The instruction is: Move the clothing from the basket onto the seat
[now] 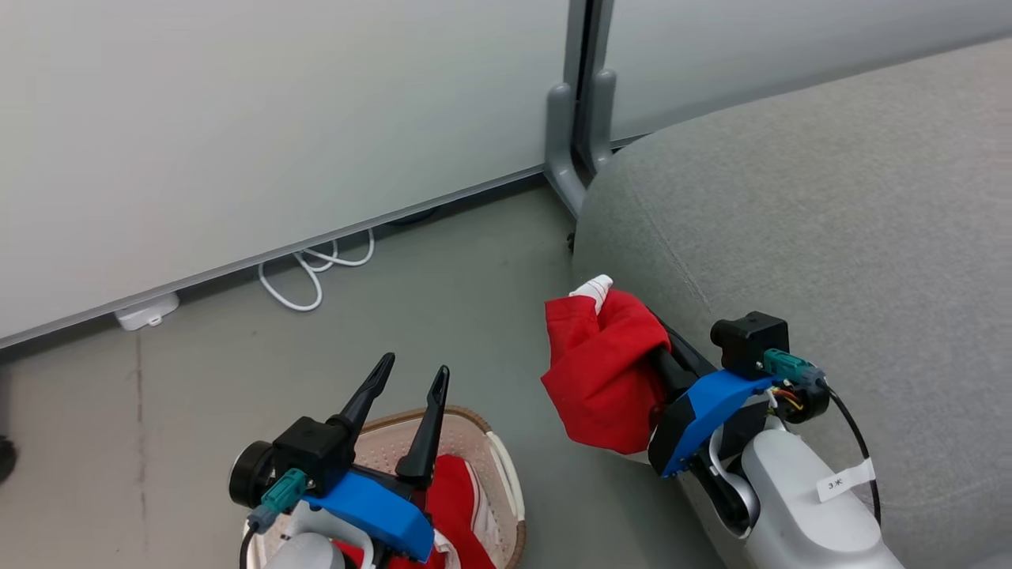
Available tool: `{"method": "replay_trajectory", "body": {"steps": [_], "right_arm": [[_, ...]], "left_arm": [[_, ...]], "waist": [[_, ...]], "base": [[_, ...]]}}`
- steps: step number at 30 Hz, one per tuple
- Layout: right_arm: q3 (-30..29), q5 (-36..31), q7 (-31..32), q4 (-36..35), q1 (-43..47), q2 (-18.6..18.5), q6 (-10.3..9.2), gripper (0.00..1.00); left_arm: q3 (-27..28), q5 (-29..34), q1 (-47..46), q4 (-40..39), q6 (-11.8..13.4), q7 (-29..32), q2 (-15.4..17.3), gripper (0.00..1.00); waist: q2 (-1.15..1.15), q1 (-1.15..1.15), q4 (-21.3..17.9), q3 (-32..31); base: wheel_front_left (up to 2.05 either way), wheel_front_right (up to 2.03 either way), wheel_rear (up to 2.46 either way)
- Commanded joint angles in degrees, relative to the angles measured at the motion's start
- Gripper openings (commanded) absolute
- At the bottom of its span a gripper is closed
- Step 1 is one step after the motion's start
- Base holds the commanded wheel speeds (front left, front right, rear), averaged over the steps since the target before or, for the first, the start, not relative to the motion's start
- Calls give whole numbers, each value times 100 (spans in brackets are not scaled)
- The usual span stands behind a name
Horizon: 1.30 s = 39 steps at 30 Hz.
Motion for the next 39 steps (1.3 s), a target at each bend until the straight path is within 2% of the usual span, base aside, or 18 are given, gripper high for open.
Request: {"method": "replay_trajectory", "body": {"steps": [1,10,20,31,35,39], "right_arm": [[-3,22,-44,-9,88,-16,1,0],[-56,30,-63,16,158,-14,1,0],[-135,49,-102,-23,224,-13,1,0],[-472,-72,-66,-48,19,-28,1,0],[-909,-250,-15,-83,-301,-223,1,0],[-1426,-462,121,-131,-747,-634,1,0]], "left_arm": [[45,45,-15,27,-24,-27,-12,100],[138,142,-65,137,-70,-28,-58,100],[197,218,-94,179,-118,-27,-95,100],[123,304,-210,186,-143,-27,-76,100],[75,353,-327,118,-156,-27,-66,100],[-31,425,-450,23,-166,-27,-26,100]], "waist": [[0,0,-301,64],[0,0,-931,147],[0,0,-1166,203],[0,0,-1006,341],[0,0,-819,526],[0,0,-597,788]], "base": [[0,0,0],[0,0,0],[0,0,0],[0,0,0],[0,0,0],[0,0,0]]}}
